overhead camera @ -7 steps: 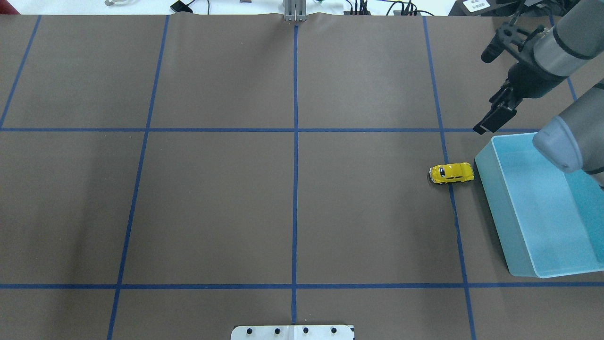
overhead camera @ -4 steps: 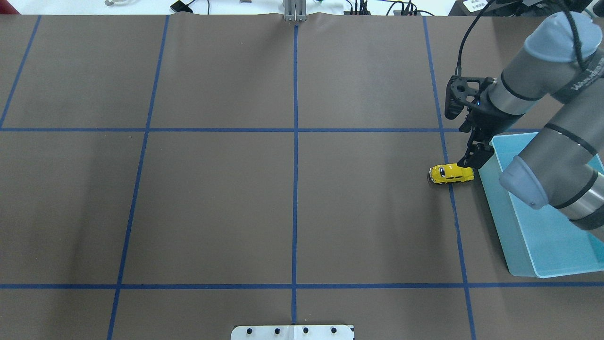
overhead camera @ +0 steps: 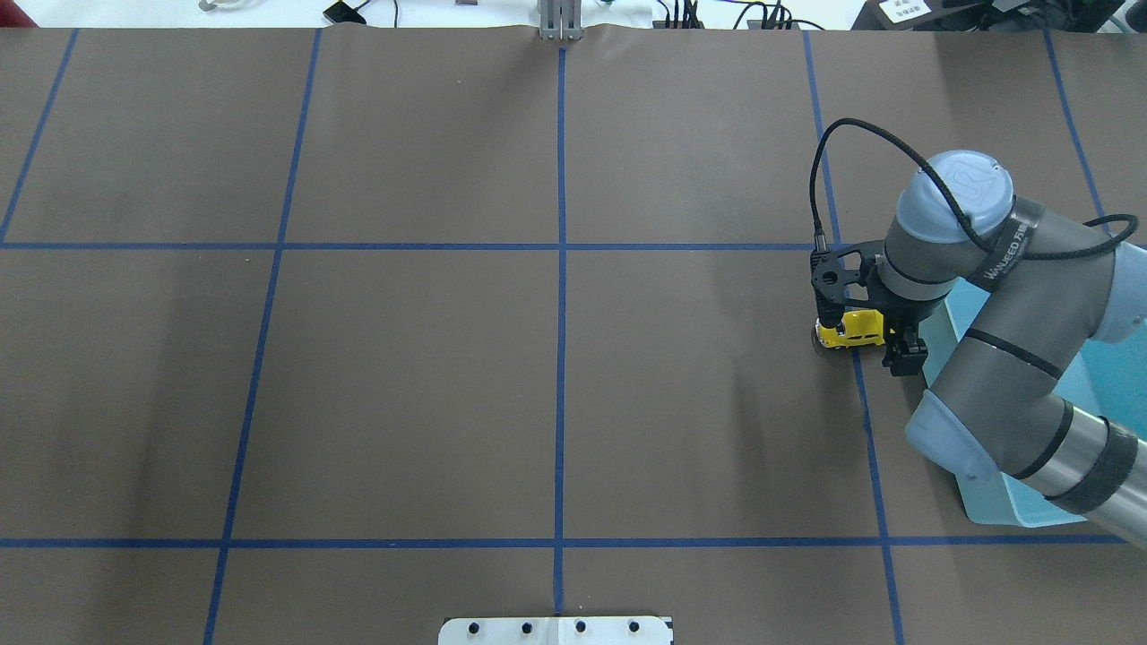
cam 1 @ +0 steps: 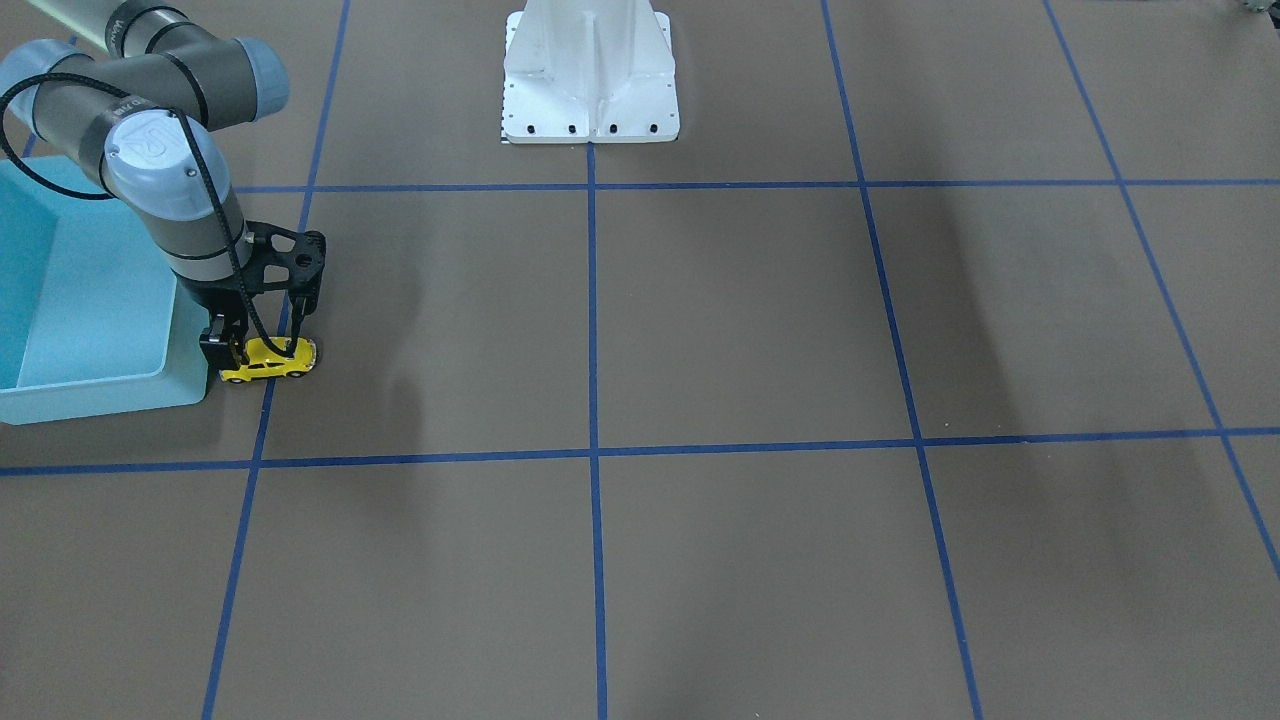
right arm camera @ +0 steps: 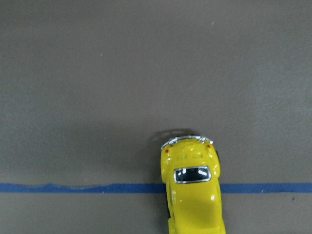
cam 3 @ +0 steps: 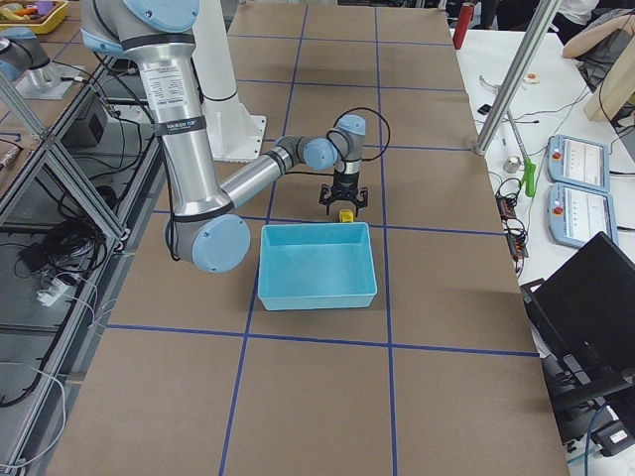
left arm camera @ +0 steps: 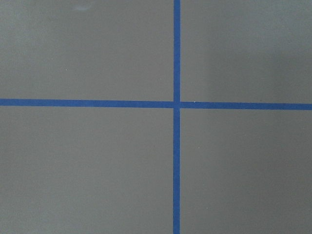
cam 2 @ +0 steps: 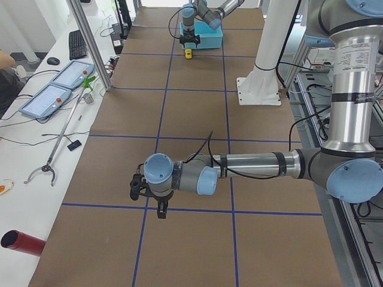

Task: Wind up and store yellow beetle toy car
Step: 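Close the right gripper around the yellow car, then lift the car with the right gripper and carry it over the bin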

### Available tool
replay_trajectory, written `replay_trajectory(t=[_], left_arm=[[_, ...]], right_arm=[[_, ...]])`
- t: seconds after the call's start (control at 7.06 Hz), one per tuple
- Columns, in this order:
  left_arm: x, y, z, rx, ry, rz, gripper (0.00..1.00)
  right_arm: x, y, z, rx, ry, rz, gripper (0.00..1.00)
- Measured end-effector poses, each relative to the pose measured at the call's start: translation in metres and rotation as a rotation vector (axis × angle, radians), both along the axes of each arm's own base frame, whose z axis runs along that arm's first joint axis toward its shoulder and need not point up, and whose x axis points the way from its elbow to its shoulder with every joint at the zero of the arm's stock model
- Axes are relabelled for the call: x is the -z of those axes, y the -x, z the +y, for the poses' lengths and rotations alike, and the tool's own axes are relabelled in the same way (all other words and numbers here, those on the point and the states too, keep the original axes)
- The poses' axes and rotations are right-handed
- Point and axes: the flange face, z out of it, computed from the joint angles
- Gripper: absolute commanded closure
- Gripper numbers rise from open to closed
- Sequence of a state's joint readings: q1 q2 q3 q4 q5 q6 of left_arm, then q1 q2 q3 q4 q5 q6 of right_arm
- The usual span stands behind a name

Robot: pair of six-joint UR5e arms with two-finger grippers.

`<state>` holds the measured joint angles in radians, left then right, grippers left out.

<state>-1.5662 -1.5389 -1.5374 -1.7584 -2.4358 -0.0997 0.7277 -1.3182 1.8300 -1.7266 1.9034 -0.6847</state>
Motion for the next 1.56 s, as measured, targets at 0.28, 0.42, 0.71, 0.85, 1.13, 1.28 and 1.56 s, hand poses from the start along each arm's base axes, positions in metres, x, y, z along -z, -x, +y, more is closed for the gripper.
replay_trajectory(t=[0.28,0.42,0.71,0.85,1.13,1.28,1.56], left_arm=[[0.0,0.0,0.0,0.0,-0.001,0.001,0.0],[0.001,0.0,0.0,0.0,-0.002,0.002,0.0],[0.001,0.0,0.0,-0.001,-0.001,0.002,0.0],[0.001,0.0,0.0,-0.001,-0.001,0.002,0.0],[-0.001,0.0,0.002,0.0,0.001,0.002,0.0],[-0.001,-0.001,0.002,-0.001,0.003,0.002,0.0],[-0.002,-0.001,0.002,-0.002,0.004,0.001,0.0]], right_arm=[[-0.009,0.0,-0.001,0.013,-0.02,0.055,0.0],[-0.011,0.0,-0.004,0.017,-0.032,0.07,0.0],[-0.017,0.005,-0.01,0.019,-0.052,0.102,0.0],[-0.017,0.011,-0.015,0.018,-0.064,0.114,0.0],[-0.018,0.027,-0.015,0.029,-0.081,0.13,0.0],[-0.02,0.036,-0.011,0.041,-0.086,0.139,0.01],[-0.025,0.051,-0.001,0.068,-0.086,0.15,0.38]])
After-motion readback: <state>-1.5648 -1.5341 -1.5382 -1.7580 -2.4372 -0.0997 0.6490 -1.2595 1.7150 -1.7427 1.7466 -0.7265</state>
